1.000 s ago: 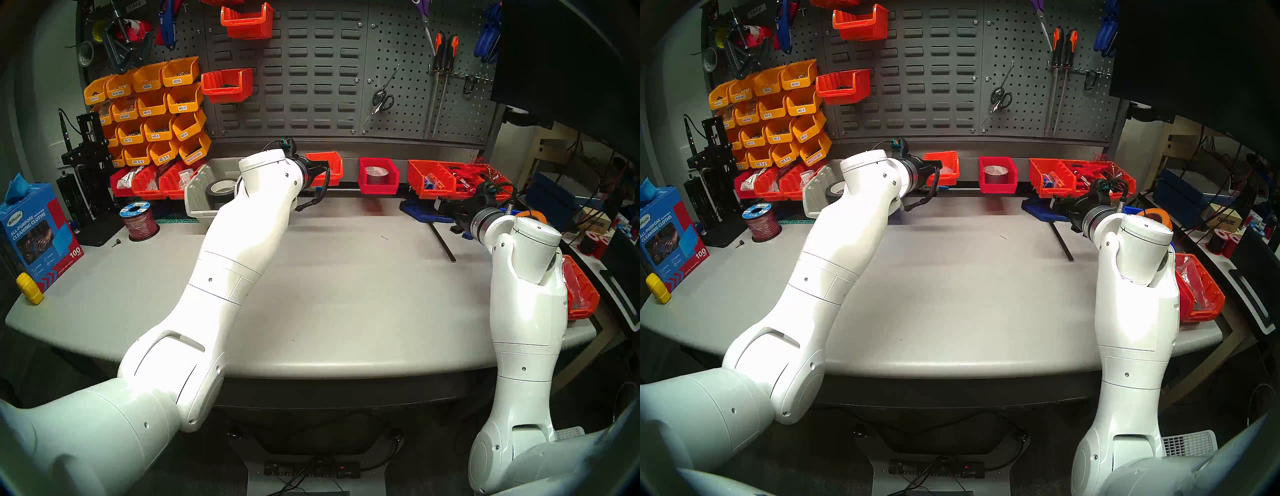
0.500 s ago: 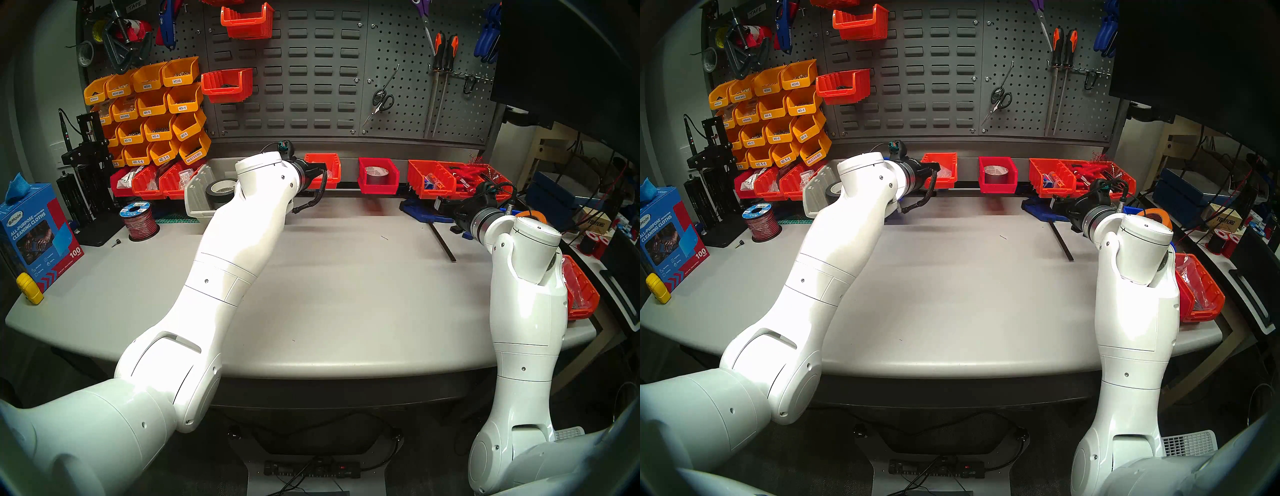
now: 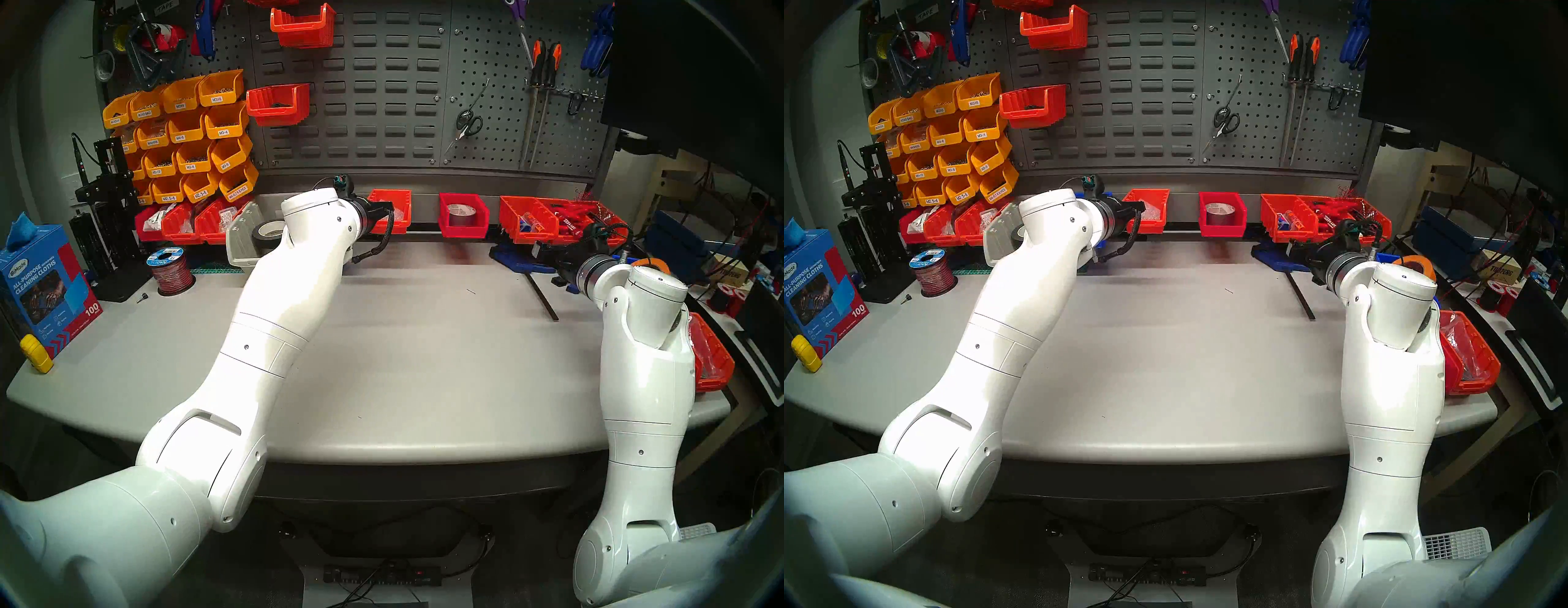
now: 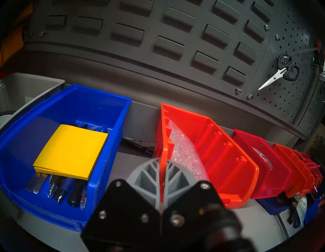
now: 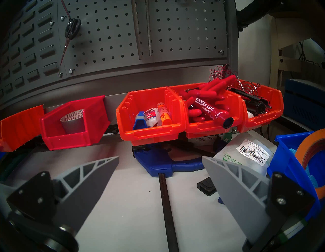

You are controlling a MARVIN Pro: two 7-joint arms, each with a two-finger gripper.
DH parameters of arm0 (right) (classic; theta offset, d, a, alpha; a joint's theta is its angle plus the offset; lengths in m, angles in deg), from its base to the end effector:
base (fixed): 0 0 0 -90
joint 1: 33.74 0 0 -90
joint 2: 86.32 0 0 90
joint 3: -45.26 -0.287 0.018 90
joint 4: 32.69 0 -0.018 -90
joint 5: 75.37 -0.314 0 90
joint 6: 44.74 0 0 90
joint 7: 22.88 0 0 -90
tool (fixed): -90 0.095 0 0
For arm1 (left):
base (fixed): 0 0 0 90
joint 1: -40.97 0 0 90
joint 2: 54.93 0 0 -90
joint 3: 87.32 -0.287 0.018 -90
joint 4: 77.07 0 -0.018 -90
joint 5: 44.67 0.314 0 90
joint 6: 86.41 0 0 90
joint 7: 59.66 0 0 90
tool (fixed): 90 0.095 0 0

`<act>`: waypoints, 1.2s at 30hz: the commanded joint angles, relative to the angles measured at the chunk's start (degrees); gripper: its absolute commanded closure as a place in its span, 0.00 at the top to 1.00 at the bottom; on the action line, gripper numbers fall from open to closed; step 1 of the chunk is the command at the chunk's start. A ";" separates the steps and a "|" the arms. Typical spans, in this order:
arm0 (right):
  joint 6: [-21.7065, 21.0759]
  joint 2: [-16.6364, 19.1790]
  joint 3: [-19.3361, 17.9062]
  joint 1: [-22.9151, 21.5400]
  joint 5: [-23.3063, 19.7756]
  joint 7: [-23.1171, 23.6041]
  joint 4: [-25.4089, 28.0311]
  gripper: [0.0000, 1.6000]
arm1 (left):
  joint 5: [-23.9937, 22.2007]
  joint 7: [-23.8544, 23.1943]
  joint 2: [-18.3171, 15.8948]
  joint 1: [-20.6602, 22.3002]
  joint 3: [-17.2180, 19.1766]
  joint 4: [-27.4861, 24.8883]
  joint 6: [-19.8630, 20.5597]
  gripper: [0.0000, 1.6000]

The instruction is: Hang all the unorganized tool boxes onto the wall

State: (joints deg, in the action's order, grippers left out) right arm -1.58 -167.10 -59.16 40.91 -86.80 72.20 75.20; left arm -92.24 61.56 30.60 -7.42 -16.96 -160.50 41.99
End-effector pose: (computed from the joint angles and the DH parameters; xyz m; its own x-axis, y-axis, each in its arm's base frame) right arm 0.4449 -0.1186 -0.1212 0.1874 -0.1115 0.9759 -0.0838 -0.9917 -0.0972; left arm 0.5524 -0.0996 -0.0806 0.3054 0.2807 0.9099 -0.0812 -0.9444 0.3186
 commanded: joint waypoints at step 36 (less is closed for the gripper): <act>-0.10 -0.37 -0.02 -0.92 0.34 0.26 0.81 1.00 | -0.69 0.94 -1.45 -0.30 -0.09 -2.38 2.33 0.00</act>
State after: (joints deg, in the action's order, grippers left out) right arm -1.64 -167.35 -59.32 40.84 -86.37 72.54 75.20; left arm -93.20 62.79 30.05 -7.97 -17.02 -161.27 43.89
